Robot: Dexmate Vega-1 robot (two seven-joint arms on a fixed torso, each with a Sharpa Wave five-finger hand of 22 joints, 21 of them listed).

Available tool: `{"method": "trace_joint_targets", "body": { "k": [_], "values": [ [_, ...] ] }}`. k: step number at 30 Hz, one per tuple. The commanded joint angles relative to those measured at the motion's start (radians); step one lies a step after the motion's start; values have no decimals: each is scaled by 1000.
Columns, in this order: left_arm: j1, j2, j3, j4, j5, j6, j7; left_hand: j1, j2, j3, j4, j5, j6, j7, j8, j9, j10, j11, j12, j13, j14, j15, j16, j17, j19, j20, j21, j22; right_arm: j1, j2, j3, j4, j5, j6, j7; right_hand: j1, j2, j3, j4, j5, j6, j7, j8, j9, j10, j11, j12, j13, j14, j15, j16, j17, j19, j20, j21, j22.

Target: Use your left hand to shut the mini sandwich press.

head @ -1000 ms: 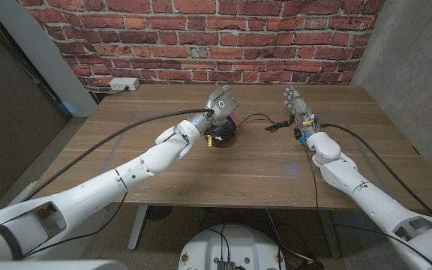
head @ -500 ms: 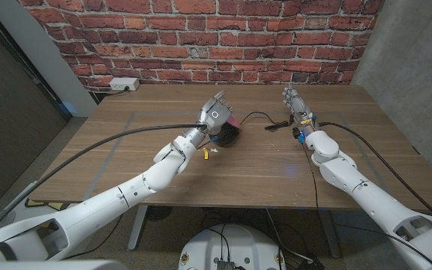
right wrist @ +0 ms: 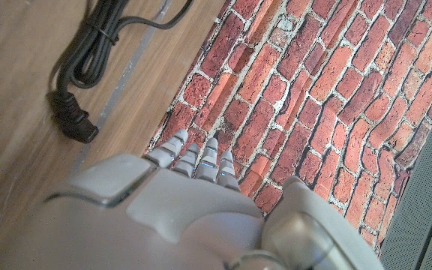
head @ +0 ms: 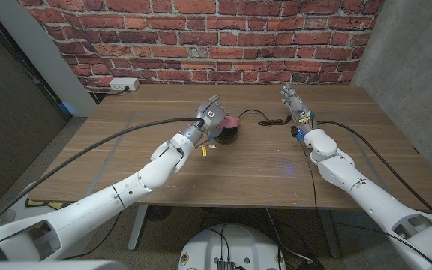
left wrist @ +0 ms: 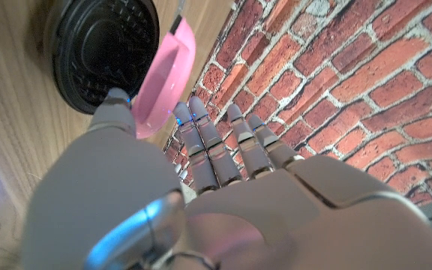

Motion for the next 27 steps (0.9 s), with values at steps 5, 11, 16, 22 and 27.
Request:
{"method": "trace_joint_targets", "body": {
  "k": [5,11,16,22,27],
  "values": [
    [-6,12,-115,-62,-352,-90,-158,-270,-43,-140,82,30,-99,95,-97,11,-79,88,-33,-3,-82,-96,6,3,-72,51,-35,8,-3,0,0,-7,-8,0,-13,-1,-5,-6,2,-5,3,-6,1,5,5,1,-2,6,4,0,6,3,3,-27,-4,2],
    [4,23,-133,-76,-404,-88,-138,-294,-45,-155,81,32,-110,105,-107,12,-84,93,-33,-1,-89,-88,8,3,-80,55,-39,8,4,4,-4,-2,-11,0,-9,-2,-6,-7,3,-5,2,-6,0,5,5,2,-2,6,4,1,6,3,4,-28,-4,2],
    [20,30,-146,-85,-421,-75,-91,-310,-46,-165,79,35,-117,99,-115,13,-96,93,-37,-1,-95,-88,8,2,-82,54,-41,8,7,4,-7,-7,-16,-4,-11,-3,-6,-8,4,-5,2,-6,0,5,5,2,-2,6,5,0,6,3,5,-28,-4,2],
    [55,36,-184,-105,-491,-68,-30,-329,-37,-184,65,51,-199,65,-157,17,-160,98,-66,-5,-119,-72,6,-6,-76,73,-41,7,4,0,-10,-22,-26,-12,-19,-4,-7,-8,4,-5,1,-7,0,5,5,2,-2,6,5,0,6,3,4,-28,-4,2],
    [76,38,-213,-114,-564,-68,3,-298,31,-178,42,79,-335,33,-229,22,-336,138,-146,-6,-218,-37,-1,-26,-50,137,-40,6,-1,0,-10,-39,-25,-24,-25,-4,-7,-9,4,-5,2,-6,1,5,5,4,-3,6,4,0,6,3,4,-28,-4,2]
  ]
}}
